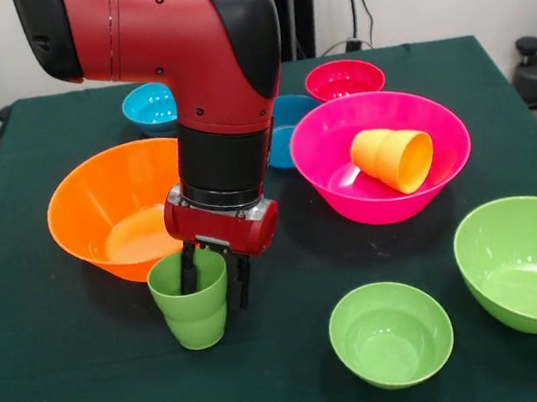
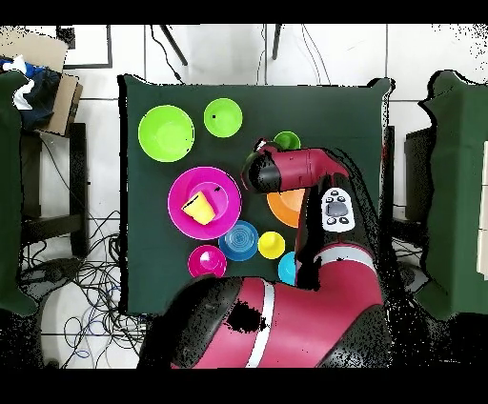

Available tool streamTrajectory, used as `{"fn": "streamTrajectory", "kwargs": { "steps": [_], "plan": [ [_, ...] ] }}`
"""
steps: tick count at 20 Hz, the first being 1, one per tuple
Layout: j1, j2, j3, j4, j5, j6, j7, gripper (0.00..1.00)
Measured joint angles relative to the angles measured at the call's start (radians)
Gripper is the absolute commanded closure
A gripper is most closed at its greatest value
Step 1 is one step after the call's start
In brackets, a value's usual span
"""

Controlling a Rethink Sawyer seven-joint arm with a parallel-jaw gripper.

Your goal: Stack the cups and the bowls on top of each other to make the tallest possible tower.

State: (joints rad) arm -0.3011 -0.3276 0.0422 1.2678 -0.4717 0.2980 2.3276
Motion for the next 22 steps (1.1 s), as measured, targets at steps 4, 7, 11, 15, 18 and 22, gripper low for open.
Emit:
{"fn": "streamTrajectory", "kwargs": {
  "steps": [4, 7, 11, 15, 18, 22],
  "plan": [
    [0.0, 0.0, 0.0, 0.0, 0.0, 0.0, 0.0, 0.0],
    [0.0, 0.0, 0.0, 0.0, 0.0, 0.0, 0.0, 0.0],
    [0.0, 0.0, 0.0, 0.0, 0.0, 0.0, 0.0, 0.0],
    [0.0, 0.0, 0.0, 0.0, 0.0, 0.0, 0.0, 0.0],
    [-0.001, 0.0, 0.001, 0.0, 0.0, 0.0, 0.0, 0.0],
    [-0.002, 0.0, 0.003, 0.0, 0.0, 0.0, 0.0, 1.0]
  ]
}}
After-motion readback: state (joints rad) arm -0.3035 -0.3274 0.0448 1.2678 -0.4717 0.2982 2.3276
